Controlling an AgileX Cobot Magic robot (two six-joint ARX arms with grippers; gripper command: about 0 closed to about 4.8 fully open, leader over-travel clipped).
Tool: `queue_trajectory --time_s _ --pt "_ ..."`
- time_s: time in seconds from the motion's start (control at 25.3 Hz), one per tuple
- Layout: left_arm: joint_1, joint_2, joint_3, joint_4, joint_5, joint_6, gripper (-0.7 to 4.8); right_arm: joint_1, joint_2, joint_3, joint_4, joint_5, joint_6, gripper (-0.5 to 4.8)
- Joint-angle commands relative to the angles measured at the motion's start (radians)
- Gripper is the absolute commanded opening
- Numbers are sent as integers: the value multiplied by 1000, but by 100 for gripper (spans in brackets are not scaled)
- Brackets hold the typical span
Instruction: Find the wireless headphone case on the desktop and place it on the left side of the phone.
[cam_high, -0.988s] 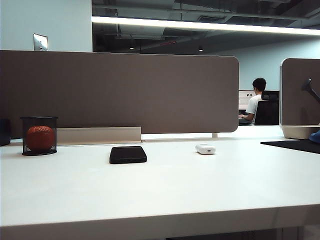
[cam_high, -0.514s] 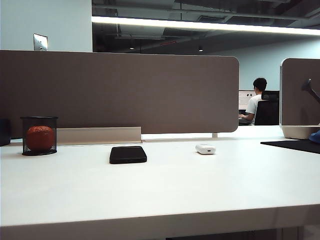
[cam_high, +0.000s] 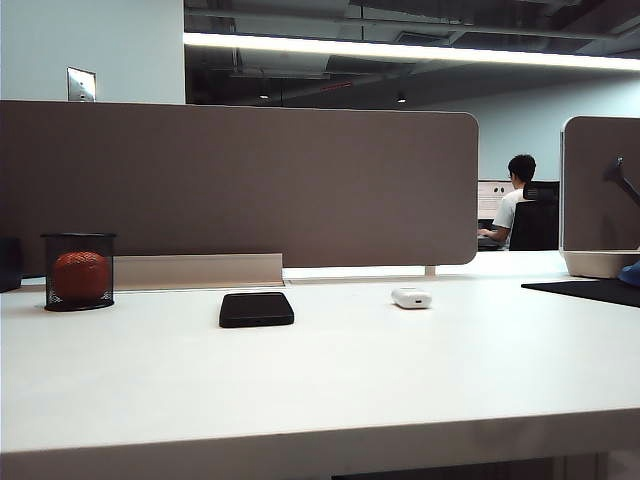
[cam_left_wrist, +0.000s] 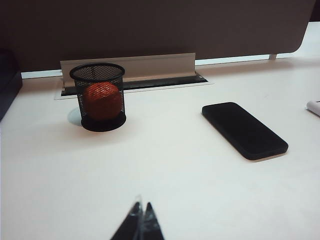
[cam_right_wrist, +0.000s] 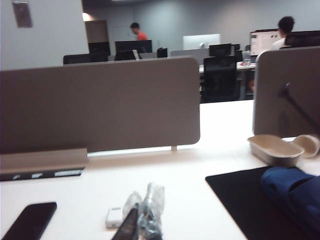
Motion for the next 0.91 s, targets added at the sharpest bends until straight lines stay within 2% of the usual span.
queue_trajectory --time_s 0.04,0.2,0.32,0.43,0.55,0.75,0.91 --pt "2 1 2 5 -2 0 -5 1 53 155 -127 31 -3 -9" --pt "2 1 2 0 -2 0 -5 1 209 407 -298 31 -5 -9" --pt "2 1 2 -13 -2 0 -5 2 400 679 -465 23 -5 -9" --pt "2 1 2 -30 -2 0 -5 2 519 848 -592 10 -5 -9" --pt "2 1 2 -31 -2 0 -5 2 658 1028 -737 -78 -4 -9" --pt "2 1 2 -31 -2 0 -5 2 767 1120 -796 -217 -1 -9" --pt "2 1 2 -31 -2 0 -5 2 822 1121 -834 -350 81 -9"
